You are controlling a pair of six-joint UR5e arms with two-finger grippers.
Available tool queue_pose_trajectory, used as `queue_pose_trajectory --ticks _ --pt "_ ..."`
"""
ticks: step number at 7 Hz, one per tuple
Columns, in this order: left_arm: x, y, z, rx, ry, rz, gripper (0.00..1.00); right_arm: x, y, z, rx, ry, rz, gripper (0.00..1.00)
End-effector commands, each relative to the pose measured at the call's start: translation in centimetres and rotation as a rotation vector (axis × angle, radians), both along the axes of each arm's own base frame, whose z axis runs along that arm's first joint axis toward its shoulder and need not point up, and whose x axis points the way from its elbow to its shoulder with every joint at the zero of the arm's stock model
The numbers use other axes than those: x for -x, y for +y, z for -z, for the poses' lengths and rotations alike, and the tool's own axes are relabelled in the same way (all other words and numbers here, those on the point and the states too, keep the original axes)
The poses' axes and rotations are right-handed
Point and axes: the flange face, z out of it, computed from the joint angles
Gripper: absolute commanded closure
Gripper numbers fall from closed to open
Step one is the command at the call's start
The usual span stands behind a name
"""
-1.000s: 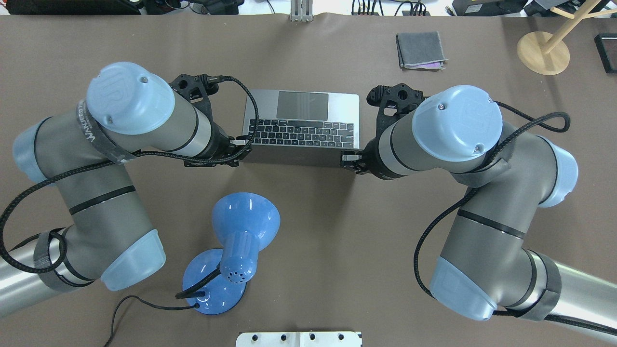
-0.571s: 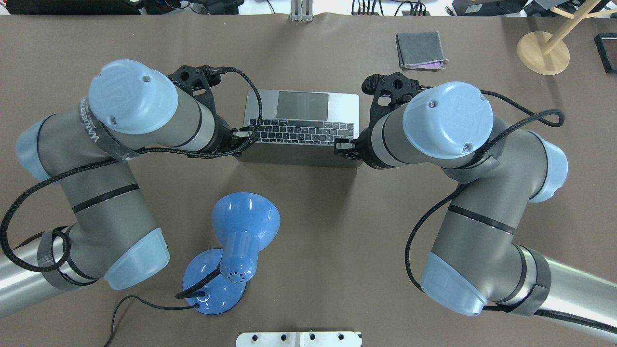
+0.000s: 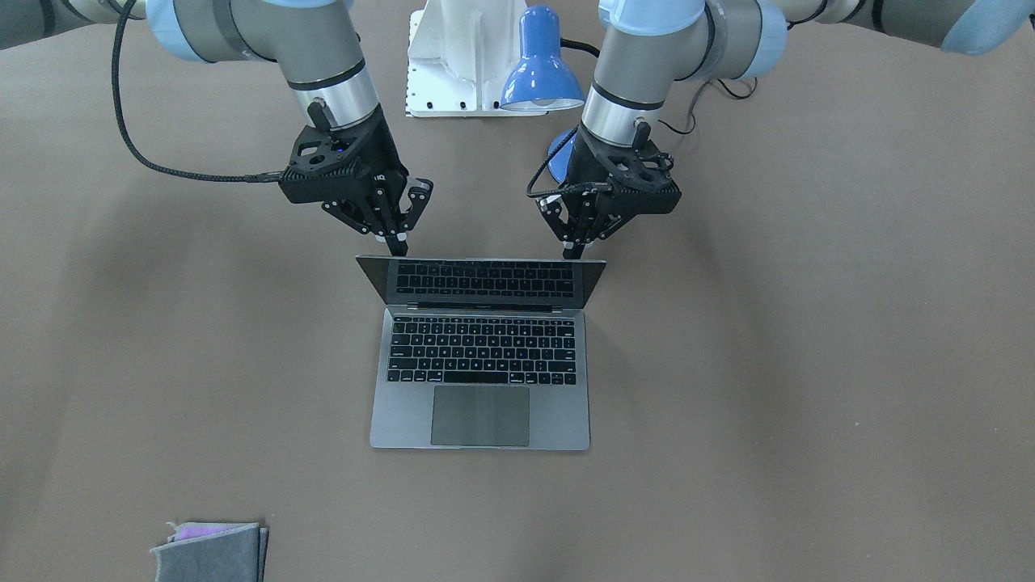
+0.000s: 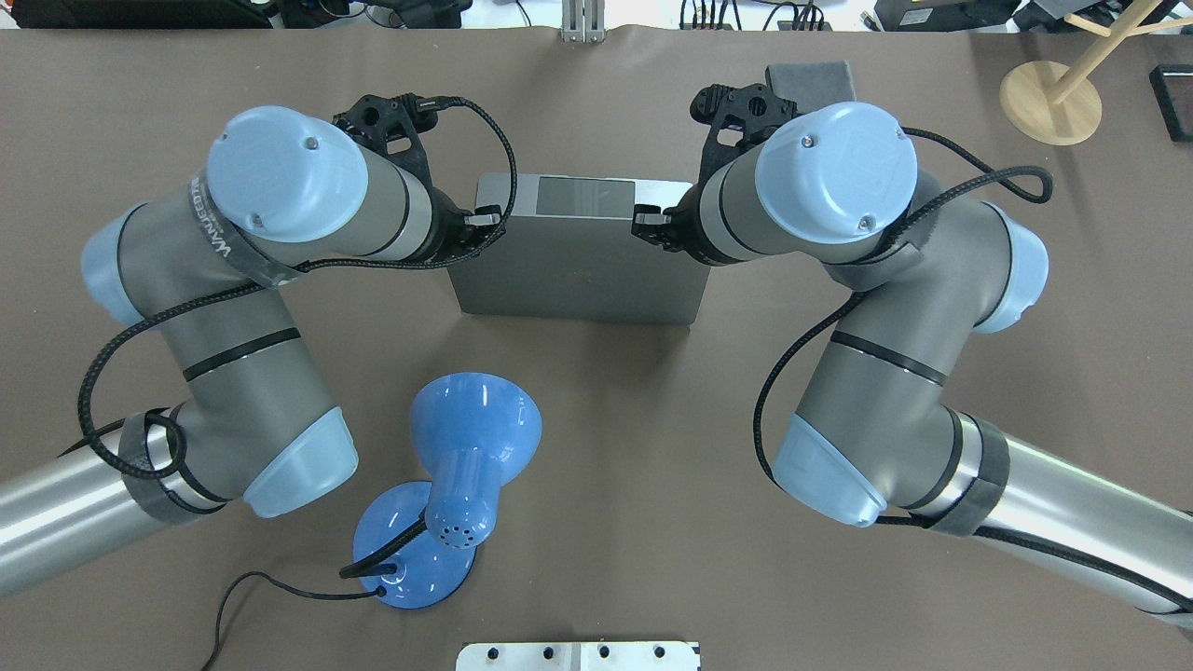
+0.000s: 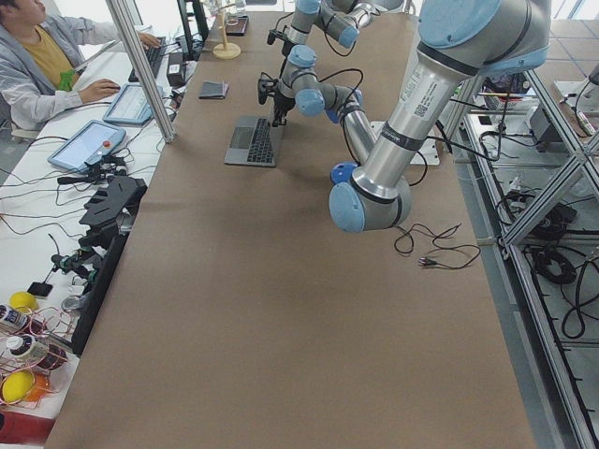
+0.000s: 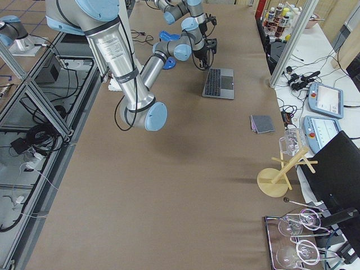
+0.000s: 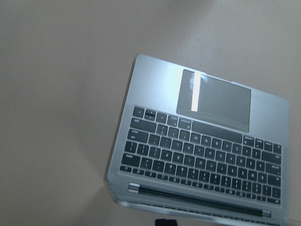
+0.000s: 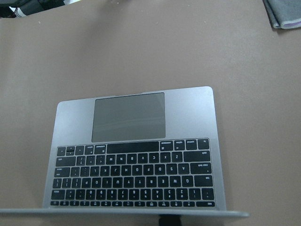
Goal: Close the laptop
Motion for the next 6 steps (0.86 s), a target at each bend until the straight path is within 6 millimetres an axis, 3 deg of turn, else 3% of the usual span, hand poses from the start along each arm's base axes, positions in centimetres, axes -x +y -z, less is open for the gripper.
queue_pose_trajectory --ticks 1,3,4,6 --pt "-1.0 -4.2 -1.7 -0.005 -0.003 0.044 1.00 1.8 -5.2 0.6 0.048 0.027 -0.019 1.00" --pt "-4.0 -8.9 -3.7 -0.015 -0.050 0.041 1.00 4.5 -9.0 -1.4 0.099 0.060 -0.002 1.00" --pt "-6.2 -10.9 -4.0 -0.002 -0.069 0.039 1.00 6.3 -10.7 -3.5 0.110 0.056 0.010 1.00" --pt "-9.4 -13.4 -7.8 0.004 -0.078 0.029 1.00 9.4 -13.5 -5.2 0.151 0.078 0.025 1.00"
